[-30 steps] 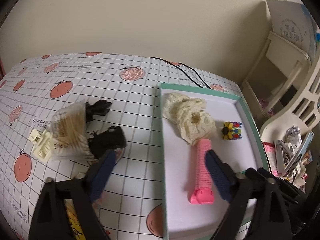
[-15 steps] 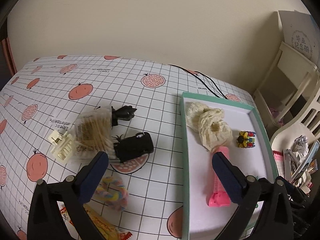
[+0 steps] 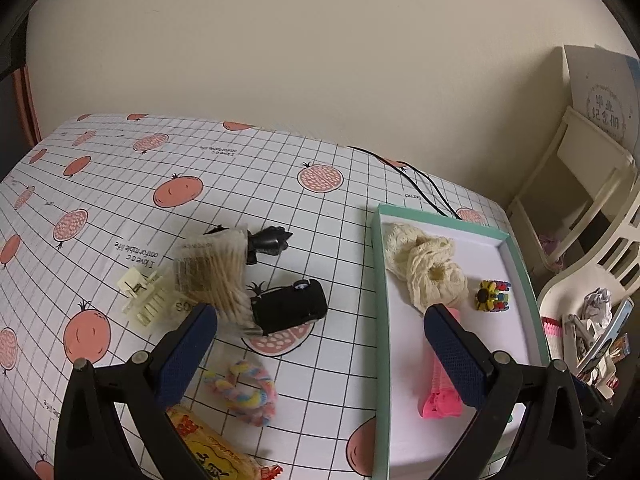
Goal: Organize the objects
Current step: 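Withdraw both tools from the tray toward the snack packet and rope toy, then lower the left gripper around the yellow snack packet while the right approaches the rainbow rope toy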
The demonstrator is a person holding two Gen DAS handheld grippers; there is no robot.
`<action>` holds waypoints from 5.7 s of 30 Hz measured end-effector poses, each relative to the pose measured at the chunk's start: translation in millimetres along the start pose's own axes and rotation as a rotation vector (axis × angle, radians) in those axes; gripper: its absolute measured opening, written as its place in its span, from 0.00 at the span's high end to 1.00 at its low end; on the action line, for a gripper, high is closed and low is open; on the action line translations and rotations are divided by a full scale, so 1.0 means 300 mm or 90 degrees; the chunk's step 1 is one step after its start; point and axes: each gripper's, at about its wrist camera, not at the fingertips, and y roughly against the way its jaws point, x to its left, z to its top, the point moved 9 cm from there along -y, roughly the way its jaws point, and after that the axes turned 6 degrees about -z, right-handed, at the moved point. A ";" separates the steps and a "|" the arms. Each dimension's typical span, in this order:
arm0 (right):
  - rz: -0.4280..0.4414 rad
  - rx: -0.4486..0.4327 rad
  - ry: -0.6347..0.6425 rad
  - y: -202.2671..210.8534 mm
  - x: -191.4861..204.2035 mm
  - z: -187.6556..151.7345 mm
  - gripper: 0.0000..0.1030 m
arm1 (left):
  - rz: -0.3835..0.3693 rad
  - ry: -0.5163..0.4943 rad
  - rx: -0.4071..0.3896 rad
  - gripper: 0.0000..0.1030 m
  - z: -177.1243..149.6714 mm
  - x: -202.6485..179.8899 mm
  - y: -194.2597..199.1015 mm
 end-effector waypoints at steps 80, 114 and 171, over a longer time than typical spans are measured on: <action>0.143 0.029 0.094 -0.004 0.619 -0.075 0.20 | 0.135 0.282 0.221 0.04 -0.345 0.421 0.044; 0.138 0.049 0.100 -0.032 0.636 -0.107 0.20 | 0.134 0.246 0.242 0.36 -0.324 0.392 -0.037; 0.151 0.123 0.128 -0.158 0.767 -0.234 0.52 | 0.130 0.264 0.191 0.42 -0.218 0.567 -0.059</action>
